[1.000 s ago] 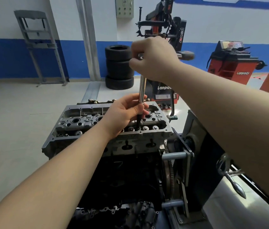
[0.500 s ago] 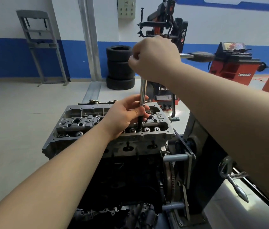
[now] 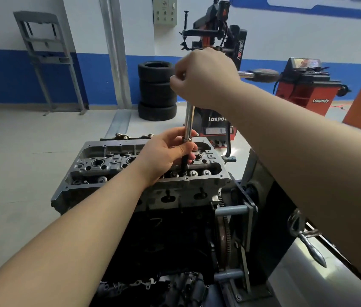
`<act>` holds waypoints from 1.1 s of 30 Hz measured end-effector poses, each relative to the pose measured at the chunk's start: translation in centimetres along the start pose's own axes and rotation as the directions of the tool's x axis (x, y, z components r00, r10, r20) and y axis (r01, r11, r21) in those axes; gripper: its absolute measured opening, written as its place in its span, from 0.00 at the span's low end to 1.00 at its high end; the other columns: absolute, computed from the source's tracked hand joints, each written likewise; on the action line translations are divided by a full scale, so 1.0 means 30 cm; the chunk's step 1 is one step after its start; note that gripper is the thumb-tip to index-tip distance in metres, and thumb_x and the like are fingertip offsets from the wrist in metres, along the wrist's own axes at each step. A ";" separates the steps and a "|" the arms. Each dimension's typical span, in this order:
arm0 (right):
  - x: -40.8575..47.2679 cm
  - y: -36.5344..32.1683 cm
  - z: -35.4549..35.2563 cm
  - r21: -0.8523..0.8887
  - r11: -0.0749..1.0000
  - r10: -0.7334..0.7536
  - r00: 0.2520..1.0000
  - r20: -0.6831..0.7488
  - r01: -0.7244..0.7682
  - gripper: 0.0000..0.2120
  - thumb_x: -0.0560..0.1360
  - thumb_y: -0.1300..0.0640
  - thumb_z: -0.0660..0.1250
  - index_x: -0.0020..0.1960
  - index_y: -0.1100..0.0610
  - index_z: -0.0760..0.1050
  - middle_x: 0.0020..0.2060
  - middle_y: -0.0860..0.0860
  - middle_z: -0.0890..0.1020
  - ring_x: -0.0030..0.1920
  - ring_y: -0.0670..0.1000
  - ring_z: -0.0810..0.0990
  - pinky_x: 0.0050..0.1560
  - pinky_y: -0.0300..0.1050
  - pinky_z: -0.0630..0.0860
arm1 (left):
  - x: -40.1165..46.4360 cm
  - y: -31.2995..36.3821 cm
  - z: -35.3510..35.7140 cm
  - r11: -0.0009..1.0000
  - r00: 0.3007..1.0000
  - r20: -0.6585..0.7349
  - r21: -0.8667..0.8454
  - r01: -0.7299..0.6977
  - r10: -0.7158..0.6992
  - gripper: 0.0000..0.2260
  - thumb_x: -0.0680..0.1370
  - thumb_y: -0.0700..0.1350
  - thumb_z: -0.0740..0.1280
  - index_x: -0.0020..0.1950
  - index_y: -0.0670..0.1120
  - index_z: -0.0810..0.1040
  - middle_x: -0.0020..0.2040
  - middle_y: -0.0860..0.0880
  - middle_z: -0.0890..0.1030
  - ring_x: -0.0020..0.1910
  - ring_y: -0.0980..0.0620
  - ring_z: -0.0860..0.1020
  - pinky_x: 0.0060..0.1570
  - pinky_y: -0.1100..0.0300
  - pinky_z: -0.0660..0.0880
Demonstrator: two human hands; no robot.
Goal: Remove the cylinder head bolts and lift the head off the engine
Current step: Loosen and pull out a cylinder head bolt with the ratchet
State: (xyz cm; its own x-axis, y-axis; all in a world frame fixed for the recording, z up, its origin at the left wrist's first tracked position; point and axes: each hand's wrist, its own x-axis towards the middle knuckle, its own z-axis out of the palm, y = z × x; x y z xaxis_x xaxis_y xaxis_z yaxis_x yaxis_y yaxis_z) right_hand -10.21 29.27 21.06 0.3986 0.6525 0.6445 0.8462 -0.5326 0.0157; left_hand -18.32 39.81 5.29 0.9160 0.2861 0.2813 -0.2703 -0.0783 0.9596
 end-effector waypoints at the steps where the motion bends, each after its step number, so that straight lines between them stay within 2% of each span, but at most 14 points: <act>1: 0.003 -0.007 -0.003 -0.090 0.996 0.022 1.000 0.021 -0.020 0.14 0.76 0.48 0.62 0.36 0.55 0.68 0.33 0.52 0.73 0.36 0.60 0.74 0.35 0.48 0.69 | 0.001 -0.002 0.000 1.000 1.000 -0.009 0.003 -0.003 0.003 0.11 0.81 0.36 0.71 0.61 0.48 0.84 0.50 0.42 0.86 0.47 0.42 0.85 0.53 0.49 0.85; 4: 0.007 -0.048 0.008 -0.303 0.952 0.030 1.000 -0.001 -0.029 0.15 0.76 0.51 0.62 0.34 0.53 0.63 0.32 0.51 0.69 0.30 0.54 0.66 0.30 0.44 0.59 | 0.003 -0.010 0.001 0.999 0.999 -0.035 0.025 -0.030 0.031 0.11 0.80 0.35 0.72 0.61 0.47 0.83 0.50 0.40 0.86 0.47 0.43 0.86 0.52 0.51 0.85; 6: 0.006 -0.072 0.023 -0.315 0.949 -0.054 0.996 -0.066 0.030 0.16 0.77 0.47 0.62 0.36 0.55 0.66 0.31 0.51 0.69 0.31 0.55 0.70 0.31 0.45 0.61 | -0.001 -0.014 -0.003 0.997 0.996 -0.071 0.058 -0.053 0.057 0.10 0.81 0.36 0.72 0.62 0.45 0.81 0.51 0.40 0.85 0.47 0.42 0.87 0.52 0.49 0.85; 9: 0.013 -0.027 0.026 -0.126 0.985 -0.125 0.990 -0.068 0.115 0.21 0.77 0.38 0.60 0.40 0.55 0.76 0.31 0.50 0.74 0.37 0.57 0.77 0.37 0.48 0.71 | -0.004 -0.005 0.002 0.994 0.997 -0.053 0.100 -0.045 0.050 0.12 0.84 0.40 0.69 0.67 0.47 0.79 0.61 0.45 0.84 0.53 0.45 0.87 0.55 0.49 0.85; 11: 0.000 0.023 0.018 0.169 0.976 -0.125 0.989 -0.074 0.136 0.21 0.77 0.40 0.63 0.37 0.56 0.76 0.30 0.51 0.74 0.35 0.54 0.74 0.39 0.50 0.73 | -0.005 0.003 0.005 0.990 1.000 -0.001 0.138 -0.027 0.028 0.15 0.86 0.40 0.66 0.73 0.48 0.76 0.65 0.49 0.82 0.56 0.47 0.86 0.58 0.51 0.84; 13: -0.018 0.039 0.013 0.318 0.939 -0.107 0.990 -0.092 0.131 0.21 0.78 0.44 0.65 0.34 0.58 0.73 0.29 0.56 0.72 0.34 0.53 0.70 0.36 0.50 0.68 | -0.005 0.006 0.005 0.989 0.999 0.027 0.148 -0.027 0.023 0.14 0.86 0.38 0.65 0.70 0.48 0.78 0.61 0.46 0.85 0.55 0.45 0.87 0.57 0.51 0.84; 16: -0.010 0.017 0.008 0.067 0.997 -0.045 0.998 -0.044 0.048 0.20 0.77 0.42 0.63 0.36 0.57 0.73 0.32 0.54 0.76 0.36 0.56 0.75 0.37 0.47 0.71 | -0.009 -0.003 0.001 0.990 0.998 0.007 0.133 -0.056 0.056 0.11 0.84 0.35 0.67 0.63 0.47 0.82 0.53 0.43 0.86 0.50 0.42 0.86 0.56 0.48 0.85; 18: -0.001 -0.002 -0.001 -0.168 0.986 0.009 1.000 -0.001 -0.009 0.18 0.77 0.43 0.62 0.35 0.53 0.65 0.33 0.51 0.72 0.32 0.56 0.71 0.33 0.45 0.66 | -0.008 -0.008 0.000 0.990 0.997 -0.015 0.126 -0.069 0.071 0.12 0.83 0.35 0.69 0.62 0.48 0.83 0.52 0.41 0.86 0.48 0.42 0.86 0.55 0.47 0.85; 21: 0.003 -0.055 0.003 -0.311 0.950 -0.007 1.000 -0.009 0.004 0.17 0.76 0.46 0.62 0.37 0.55 0.63 0.33 0.52 0.69 0.30 0.55 0.67 0.30 0.44 0.59 | -0.006 -0.012 -0.005 0.990 0.996 -0.020 0.114 -0.081 0.084 0.11 0.82 0.36 0.71 0.62 0.47 0.83 0.53 0.41 0.86 0.49 0.42 0.87 0.54 0.48 0.85; 23: 0.007 -0.072 0.016 -0.305 0.951 -0.083 0.994 -0.071 0.058 0.20 0.76 0.40 0.61 0.38 0.55 0.66 0.31 0.51 0.69 0.31 0.56 0.70 0.30 0.44 0.59 | -0.008 -0.010 -0.007 0.992 0.997 -0.011 0.104 -0.074 0.076 0.12 0.83 0.35 0.68 0.65 0.45 0.80 0.56 0.43 0.86 0.52 0.42 0.87 0.55 0.48 0.85; 25: 0.014 -0.052 0.013 -0.207 0.973 -0.115 0.992 -0.046 0.103 0.23 0.76 0.35 0.59 0.37 0.55 0.72 0.32 0.51 0.74 0.33 0.56 0.74 0.33 0.44 0.67 | -0.009 -0.004 0.000 0.995 0.999 0.000 0.090 -0.050 0.050 0.13 0.85 0.36 0.66 0.68 0.46 0.78 0.59 0.44 0.85 0.56 0.43 0.86 0.58 0.46 0.84; 27: 0.013 -0.014 0.005 0.003 0.996 -0.093 0.996 0.011 0.093 0.21 0.76 0.37 0.61 0.39 0.54 0.78 0.34 0.53 0.80 0.37 0.55 0.78 0.38 0.47 0.76 | -0.007 0.003 0.006 0.993 0.999 -0.001 0.111 -0.039 0.039 0.11 0.85 0.36 0.66 0.66 0.47 0.79 0.57 0.44 0.86 0.55 0.42 0.86 0.59 0.44 0.84; 29: 0.007 0.007 0.000 0.090 0.995 -0.047 0.998 0.035 0.044 0.17 0.77 0.42 0.62 0.40 0.55 0.79 0.37 0.54 0.81 0.42 0.57 0.80 0.44 0.52 0.80 | -0.004 0.008 0.009 0.987 0.999 -0.014 0.154 -0.044 0.046 0.10 0.84 0.36 0.68 0.62 0.47 0.81 0.55 0.42 0.86 0.52 0.43 0.87 0.58 0.43 0.84; 33: 0.007 -0.020 0.003 -0.203 0.979 0.025 0.999 0.027 -0.019 0.12 0.76 0.47 0.63 0.38 0.54 0.68 0.34 0.51 0.72 0.39 0.59 0.74 0.33 0.46 0.65 | -0.004 0.004 0.010 0.986 0.997 -0.042 0.156 -0.054 0.061 0.10 0.81 0.36 0.72 0.62 0.45 0.82 0.54 0.39 0.85 0.48 0.43 0.87 0.56 0.43 0.85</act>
State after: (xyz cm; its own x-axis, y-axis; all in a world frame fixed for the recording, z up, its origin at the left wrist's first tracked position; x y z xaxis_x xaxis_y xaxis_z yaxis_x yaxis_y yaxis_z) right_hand -10.60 29.78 21.11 0.4289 0.6531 0.6241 0.7490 -0.6434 0.1585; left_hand -18.37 39.47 5.38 0.8846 0.3204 0.3388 -0.2696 -0.2415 0.9322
